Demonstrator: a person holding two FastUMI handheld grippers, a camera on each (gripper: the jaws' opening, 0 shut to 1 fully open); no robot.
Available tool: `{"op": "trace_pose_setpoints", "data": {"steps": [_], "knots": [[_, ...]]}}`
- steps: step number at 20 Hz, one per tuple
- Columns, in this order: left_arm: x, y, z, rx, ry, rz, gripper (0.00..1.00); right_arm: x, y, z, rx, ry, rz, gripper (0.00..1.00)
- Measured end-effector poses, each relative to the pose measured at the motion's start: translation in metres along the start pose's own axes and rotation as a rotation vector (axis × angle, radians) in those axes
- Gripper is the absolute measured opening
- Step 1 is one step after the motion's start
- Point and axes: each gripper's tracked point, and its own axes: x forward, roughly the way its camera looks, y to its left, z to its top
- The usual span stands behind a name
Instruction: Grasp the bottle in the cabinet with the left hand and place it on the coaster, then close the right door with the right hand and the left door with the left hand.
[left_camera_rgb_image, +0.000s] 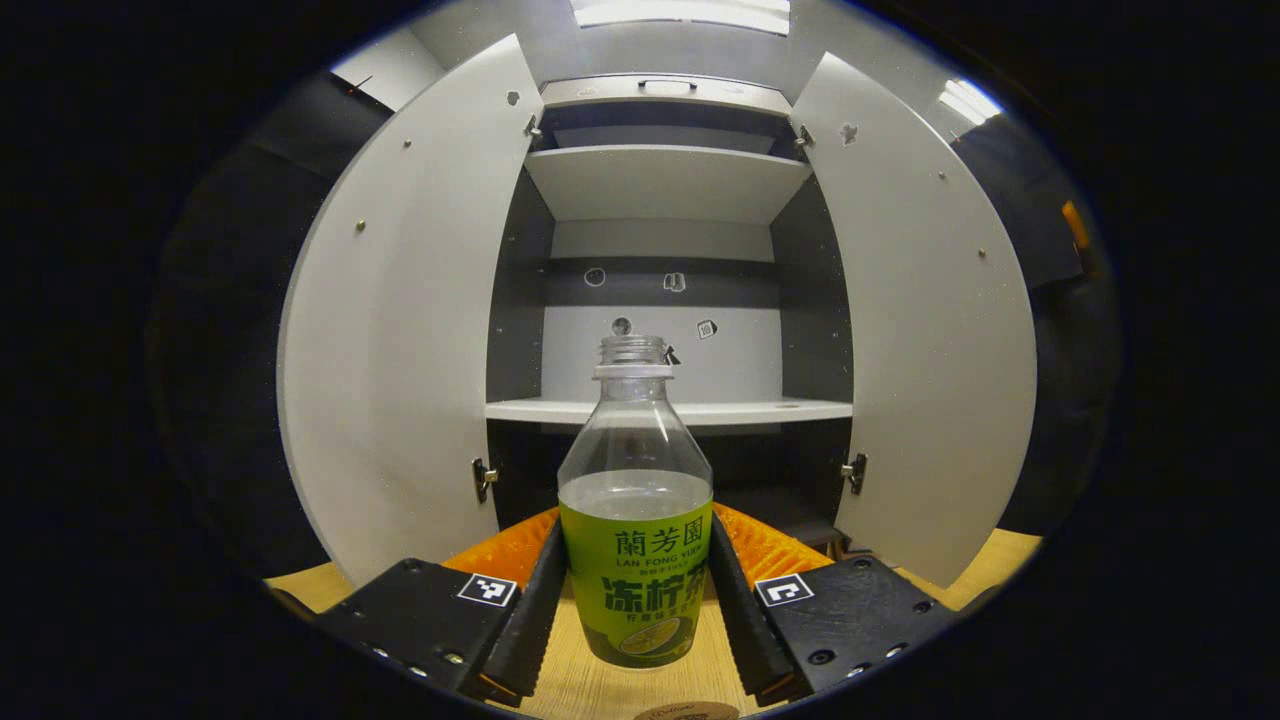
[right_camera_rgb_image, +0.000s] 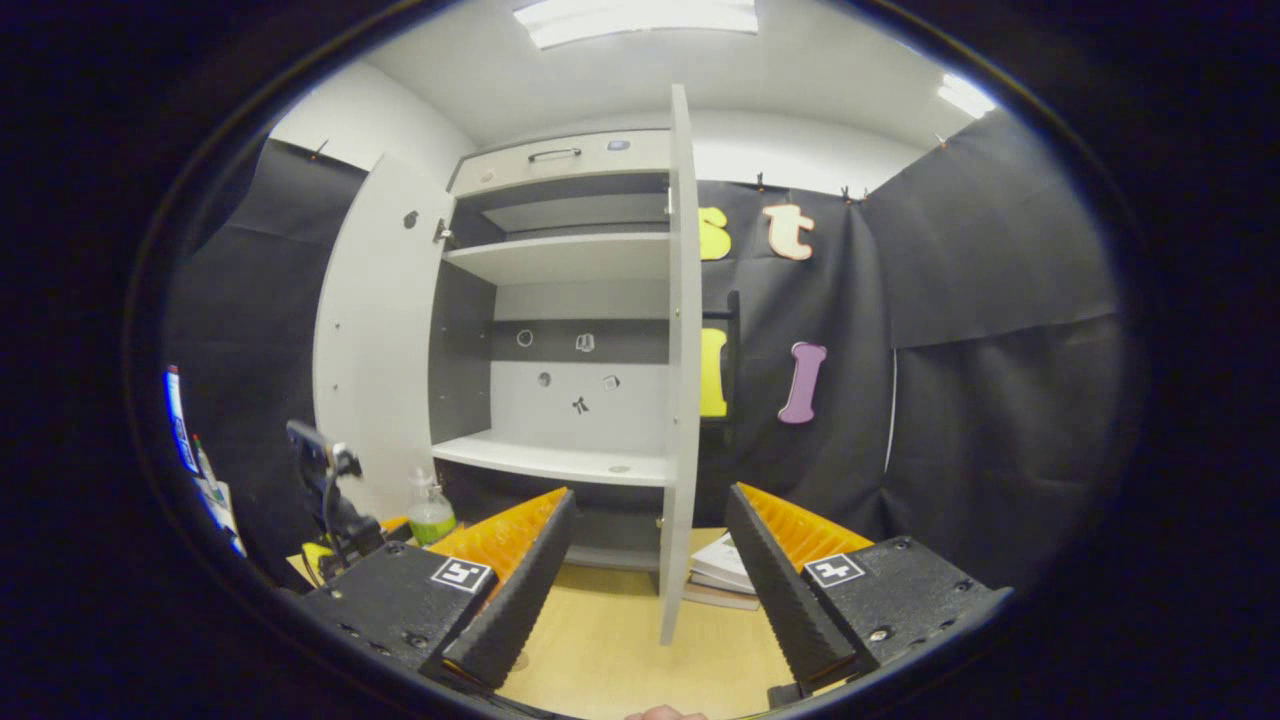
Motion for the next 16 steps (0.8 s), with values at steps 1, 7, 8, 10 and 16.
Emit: {"op": "trace_pose_setpoints", "data": {"steps": [1, 7, 8, 10, 16], "knots": [[-0.004, -0.002, -0.018, 0.011, 0.023, 0.016, 0.71, 0.0, 0.0, 0.01, -0.007, -0.023, -0.015, 0.94], [-0.029, -0.025, -0.103, -0.005, 0.116, 0.023, 0.72, 0.005, 0.014, 0.019, -0.01, -0.019, -0.013, 0.99], [-0.032, -0.025, -0.106, 0.006, 0.111, 0.034, 0.71, 0.004, 0.012, 0.016, -0.024, -0.006, -0.024, 0.99], [-0.039, -0.026, -0.11, 0.03, 0.097, 0.04, 0.72, 0.005, 0.013, 0.009, -0.034, 0.02, -0.033, 0.99], [-0.052, -0.044, -0.124, -0.003, 0.105, -0.041, 0.71, 0.003, 0.01, 0.0, -0.016, 0.054, -0.051, 0.99]]}}
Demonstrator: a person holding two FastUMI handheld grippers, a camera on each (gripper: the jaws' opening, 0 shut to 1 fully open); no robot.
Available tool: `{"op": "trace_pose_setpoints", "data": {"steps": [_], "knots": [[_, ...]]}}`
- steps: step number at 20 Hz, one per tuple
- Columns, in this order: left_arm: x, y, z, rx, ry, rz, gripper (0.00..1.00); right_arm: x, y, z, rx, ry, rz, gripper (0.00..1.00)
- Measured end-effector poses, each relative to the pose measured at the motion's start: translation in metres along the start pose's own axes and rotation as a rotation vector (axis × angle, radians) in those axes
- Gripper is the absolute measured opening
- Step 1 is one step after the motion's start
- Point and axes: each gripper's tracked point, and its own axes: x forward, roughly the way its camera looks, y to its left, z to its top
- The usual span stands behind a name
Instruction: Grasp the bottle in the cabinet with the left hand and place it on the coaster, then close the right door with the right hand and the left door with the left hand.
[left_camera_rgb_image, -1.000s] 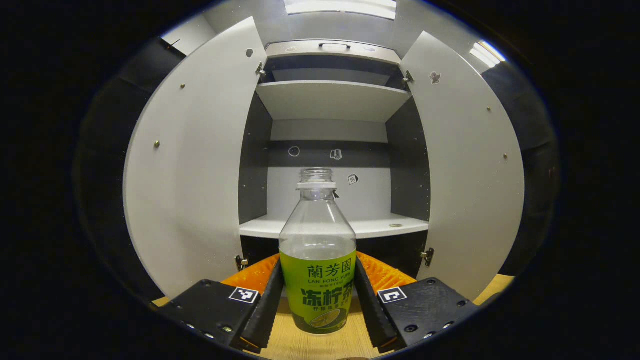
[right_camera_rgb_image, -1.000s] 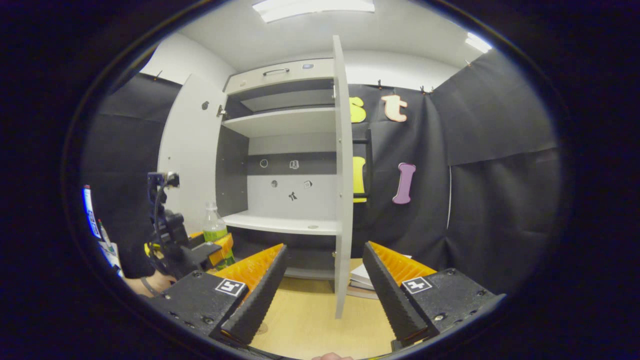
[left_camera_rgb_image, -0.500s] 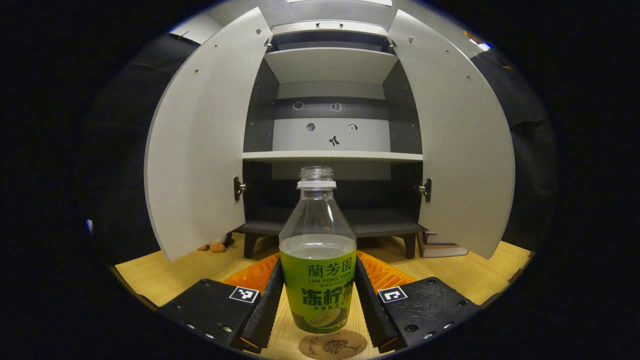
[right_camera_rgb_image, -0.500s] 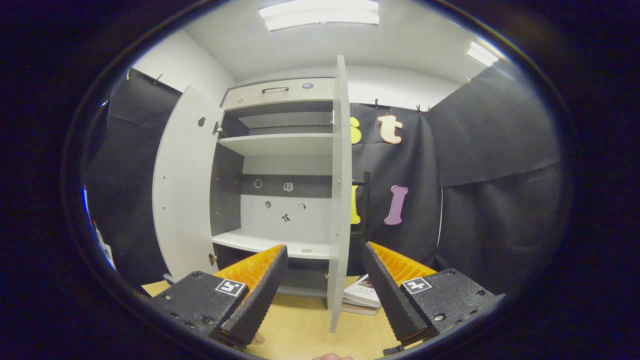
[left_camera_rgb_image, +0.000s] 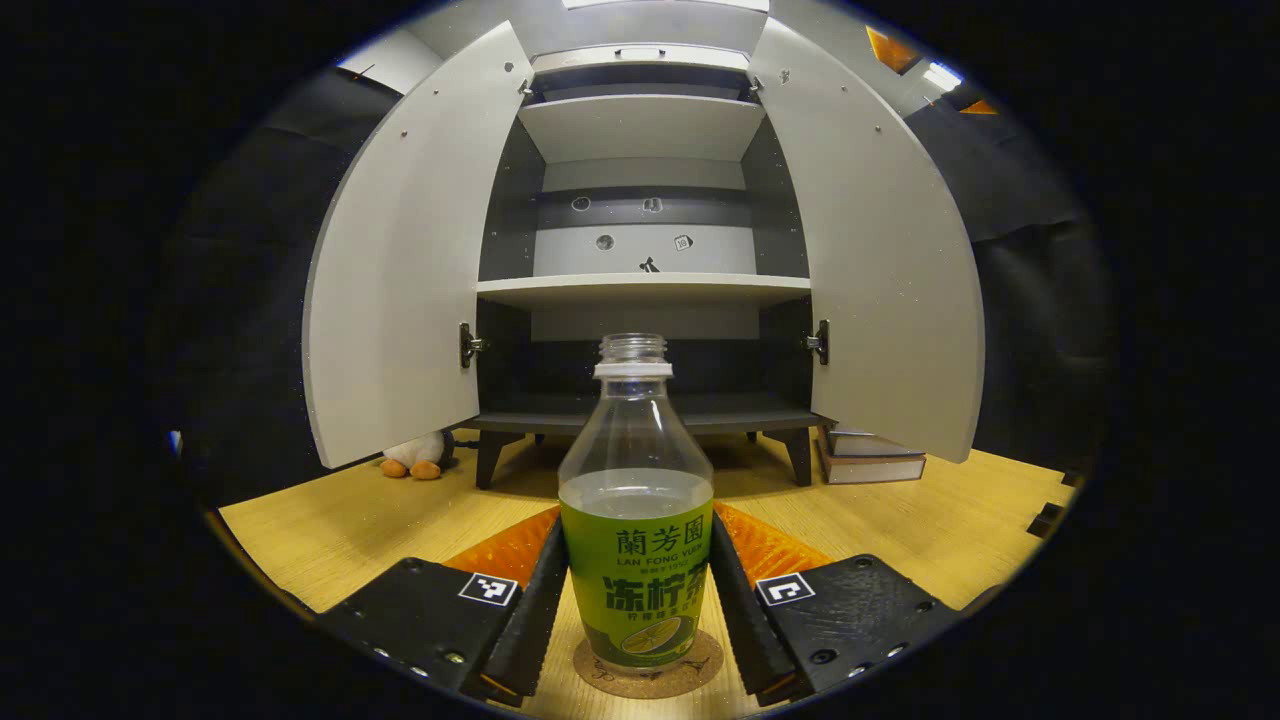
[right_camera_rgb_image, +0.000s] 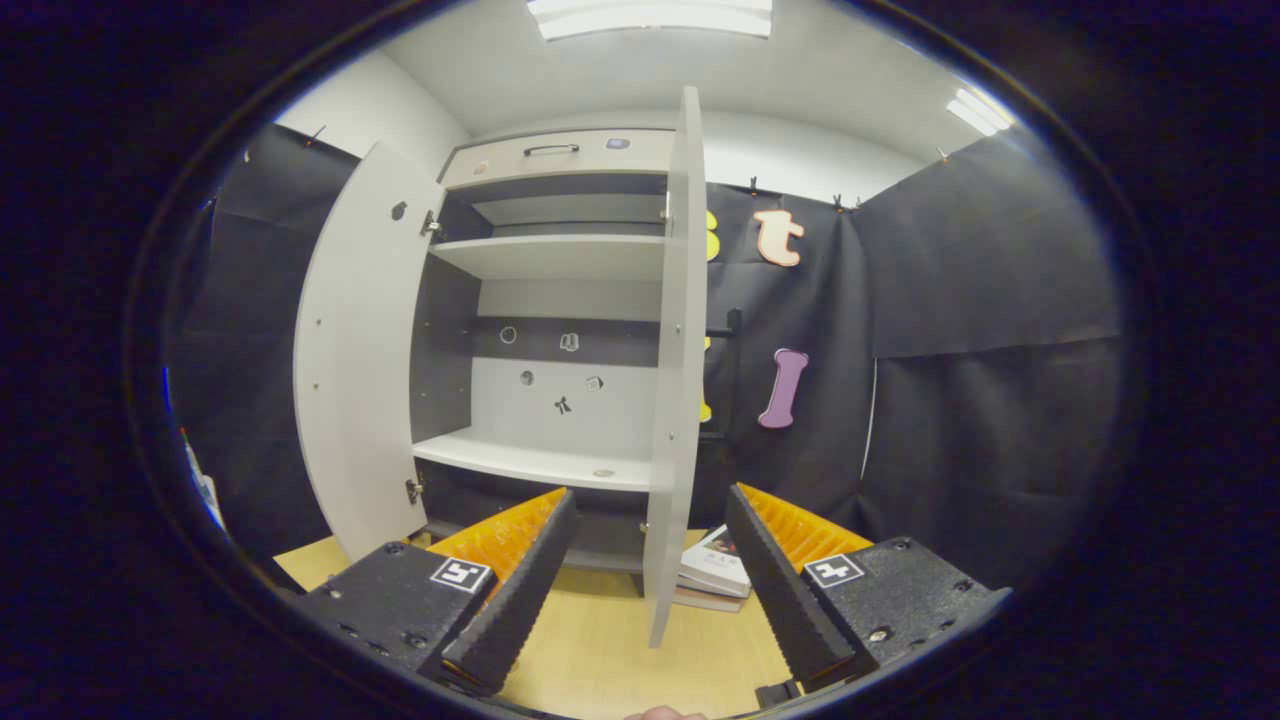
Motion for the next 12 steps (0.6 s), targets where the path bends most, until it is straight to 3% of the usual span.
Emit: {"op": "trace_pose_setpoints", "data": {"steps": [6, 8, 9, 12], "knots": [[-0.002, -0.003, -0.004, -0.01, 0.0, -0.034, 0.72, 0.0, -0.001, -0.012, 0.002, 0.036, -0.009, 1.0], [-0.004, -0.006, -0.006, -0.016, 0.003, -0.056, 0.76, -0.001, 0.0, -0.014, -0.004, 0.041, -0.009, 0.94], [-0.003, -0.007, -0.004, -0.016, 0.0, -0.062, 0.77, -0.001, 0.0, -0.015, -0.005, 0.046, -0.009, 0.99], [-0.004, -0.01, -0.004, -0.011, 0.005, -0.073, 0.81, -0.002, 0.0, -0.019, 0.003, 0.055, -0.002, 0.95]]}}
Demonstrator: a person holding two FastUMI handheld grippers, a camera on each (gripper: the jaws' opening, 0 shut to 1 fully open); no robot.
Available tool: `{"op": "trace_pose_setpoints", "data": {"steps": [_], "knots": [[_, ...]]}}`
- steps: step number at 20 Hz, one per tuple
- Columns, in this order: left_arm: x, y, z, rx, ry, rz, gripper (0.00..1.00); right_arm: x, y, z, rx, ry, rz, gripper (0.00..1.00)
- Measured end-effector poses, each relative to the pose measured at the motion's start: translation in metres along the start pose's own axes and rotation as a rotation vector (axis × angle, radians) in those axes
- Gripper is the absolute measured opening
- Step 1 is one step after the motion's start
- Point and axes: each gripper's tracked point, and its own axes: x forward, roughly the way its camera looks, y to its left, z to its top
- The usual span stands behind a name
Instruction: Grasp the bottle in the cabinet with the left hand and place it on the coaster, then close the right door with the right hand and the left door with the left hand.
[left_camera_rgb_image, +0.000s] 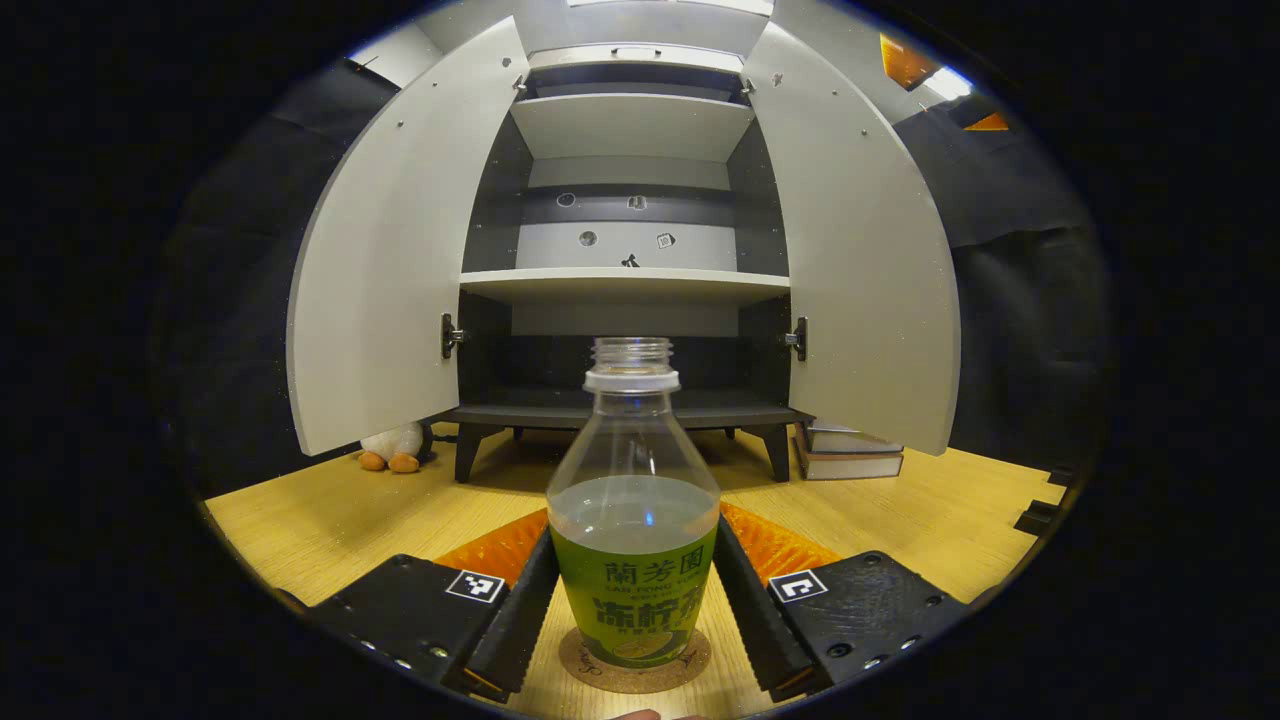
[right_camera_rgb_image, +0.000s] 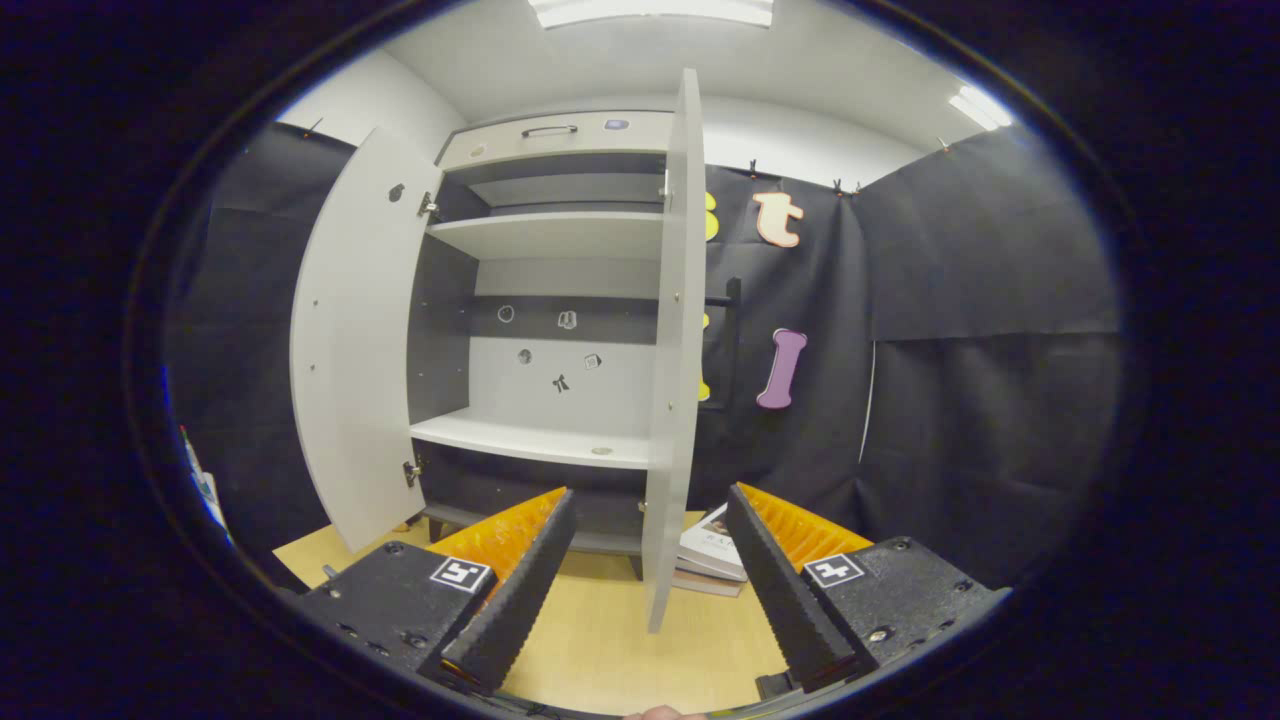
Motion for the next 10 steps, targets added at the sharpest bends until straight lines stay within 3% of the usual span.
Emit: {"op": "trace_pose_setpoints", "data": {"steps": [3, 4, 6, 8, 9, 10], "knots": [[-0.003, -0.003, 0.006, 0.014, -0.002, -0.016, 0.92, 0.0, -0.002, -0.005, 0.016, 0.0, 0.005, 0.99], [-0.005, -0.003, 0.01, 0.018, -0.007, -0.019, 0.95, 0.0, -0.003, -0.007, 0.022, 0.001, 0.007, 0.94], [-0.008, 0.001, 0.025, 0.022, -0.019, -0.015, 0.95, 0.002, -0.007, -0.013, 0.041, 0.003, 0.009, 0.99], [-0.011, 0.01, 0.045, 0.024, -0.034, 0.003, 0.95, 0.004, -0.012, -0.021, 0.071, 0.007, 0.012, 0.95], [-0.013, 0.011, 0.054, 0.023, -0.043, 0.004, 0.95, 0.005, -0.015, -0.025, 0.082, 0.011, 0.013, 0.99], [-0.015, 0.011, 0.065, 0.02, -0.05, 0.003, 0.95, 0.007, -0.018, -0.031, 0.085, 0.011, 0.012, 0.94]]}}
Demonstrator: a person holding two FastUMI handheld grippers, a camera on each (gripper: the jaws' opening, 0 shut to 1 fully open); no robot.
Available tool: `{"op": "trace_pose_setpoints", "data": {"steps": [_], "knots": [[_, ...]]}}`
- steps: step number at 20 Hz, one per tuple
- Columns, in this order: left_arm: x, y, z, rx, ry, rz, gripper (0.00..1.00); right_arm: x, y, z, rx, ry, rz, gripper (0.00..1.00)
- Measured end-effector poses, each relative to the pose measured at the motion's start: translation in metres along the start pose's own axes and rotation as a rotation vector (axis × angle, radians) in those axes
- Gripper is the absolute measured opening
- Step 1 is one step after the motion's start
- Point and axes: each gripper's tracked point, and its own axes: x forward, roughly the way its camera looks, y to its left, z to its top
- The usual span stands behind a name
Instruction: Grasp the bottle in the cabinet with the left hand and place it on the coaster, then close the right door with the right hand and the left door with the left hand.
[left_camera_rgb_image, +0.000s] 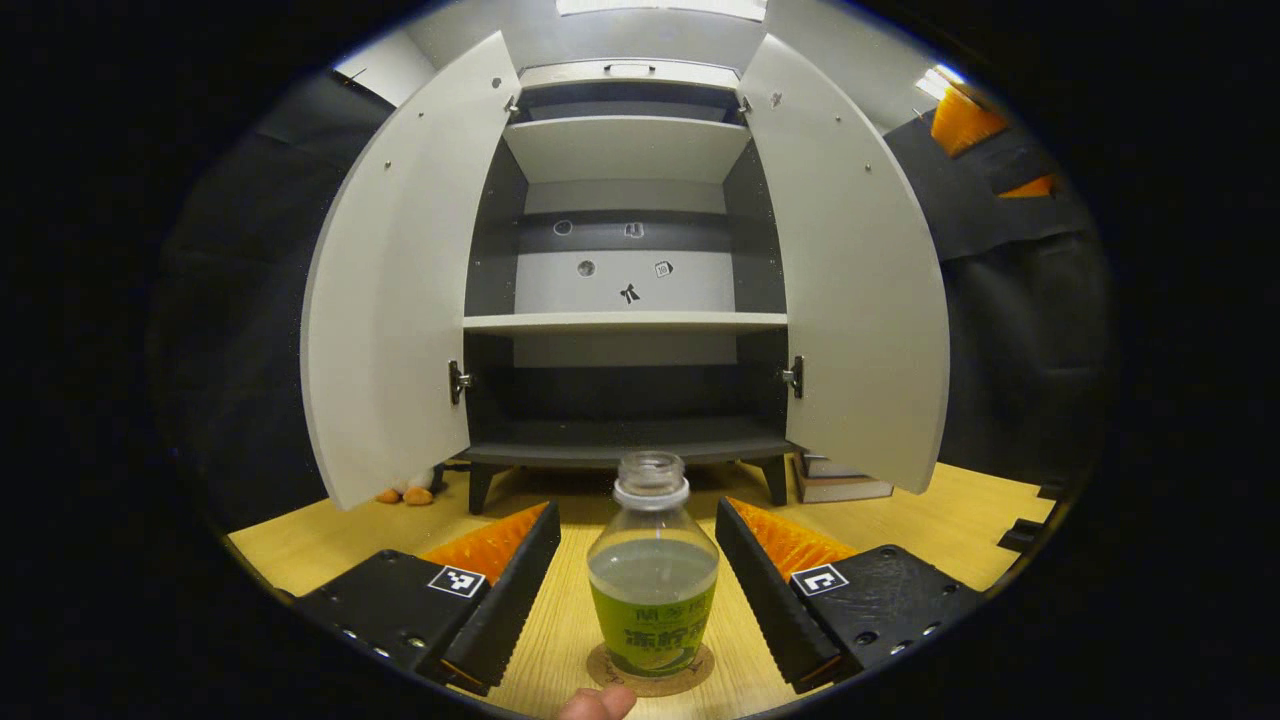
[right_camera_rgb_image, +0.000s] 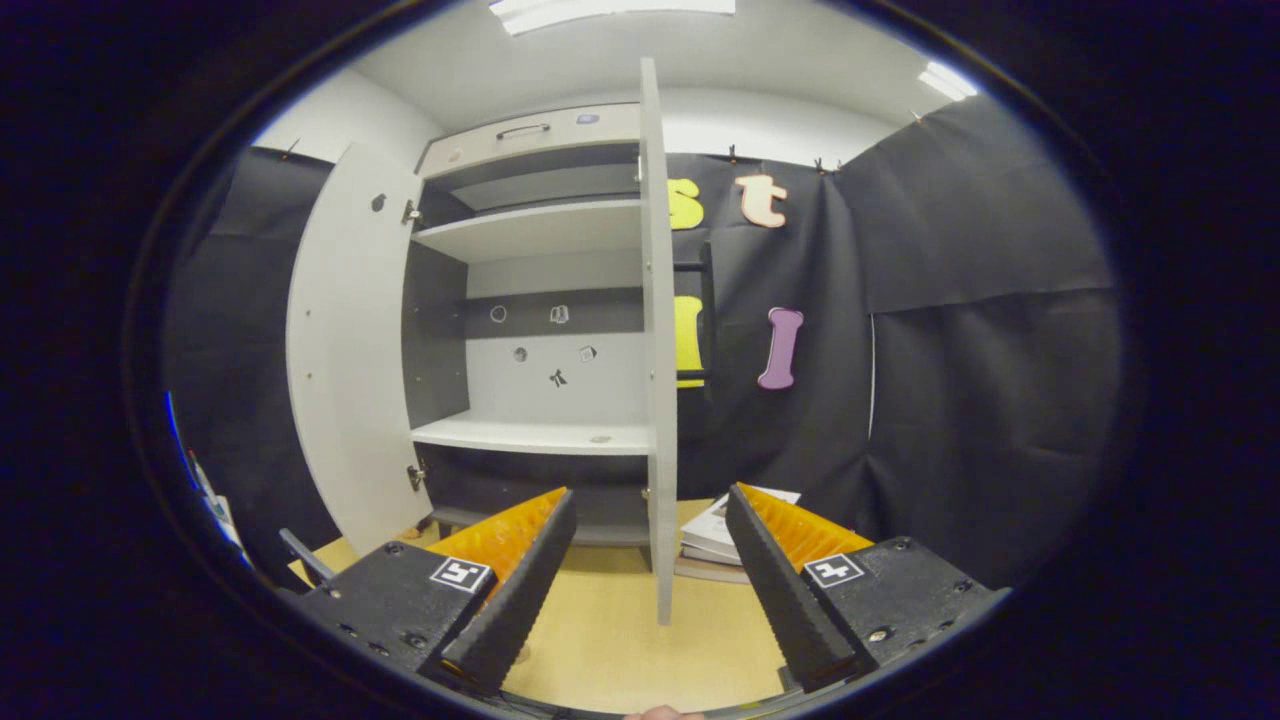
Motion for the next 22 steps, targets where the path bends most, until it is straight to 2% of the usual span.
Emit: {"op": "trace_pose_setpoints", "data": {"steps": [1, 4, 5, 7, 8, 9, 13, 14, 15, 16, 18, 19, 22], "knots": [[-0.001, 0.002, 0.012, 0.0, -0.004, 0.001, 0.95, 0.003, -0.004, -0.007, -0.008, 0.005, -0.002, 0.99], [-0.001, 0.005, 0.048, -0.014, -0.018, 0.008, 0.95, 0.011, -0.015, -0.036, -0.027, 0.038, -0.01, 0.99], [-0.001, 0.007, 0.063, -0.018, -0.03, 0.007, 0.95, 0.013, -0.014, -0.042, -0.023, 0.043, -0.003, 0.95], [0.0, 0.014, 0.088, -0.007, -0.052, 0.015, 0.95, 0.018, -0.011, -0.052, -0.004, 0.05, 0.019, 0.99], [-0.001, 0.019, 0.096, 0.002, -0.053, 0.025, 0.95, 0.02, -0.007, -0.055, 0.01, 0.045, 0.034, 0.95], [-0.003, 0.024, 0.102, 0.009, -0.047, 0.037, 0.95, 0.022, -0.005, -0.057, 0.023, 0.041, 0.042, 0.99], [-0.012, 0.032, 0.12, -0.02, -0.027, 0.045, 0.95, 0.028, 0.004, -0.064, 0.065, 0.019, 0.079, 0.99], [-0.013, 0.032, 0.126, -0.018, -0.032, 0.051, 0.95, 0.029, 0.003, -0.068, 0.067, 0.019, 0.079, 0.95], [-0.013, 0.034, 0.131, -0.012, -0.032, 0.059, 0.95, 0.03, 0.001, -0.071, 0.068, 0.023, 0.077, 0.99], [-0.013, 0.034, 0.137, -0.005, -0.034, 0.059, 0.95, 0.031, -0.001, -0.07, 0.071, 0.022, 0.077, 0.95], [-0.011, 0.029, 0.147, 0.003, -0.047, 0.051, 0.95, 0.032, -0.011, -0.05, 0.074, -0.007, 0.064, 0.94], [-0.012, 0.028, 0.152, 0.004, -0.06, 0.052, 0.95, 0.033, -0.017, -0.032, 0.061, -0.039, 0.061, 0.99], [-0.017, 0.021, 0.154, -0.002, -0.069, 0.046, 0.95, 0.042, -0.052, 0.032, 0.022, -0.154, 0.008, 0.99]]}}
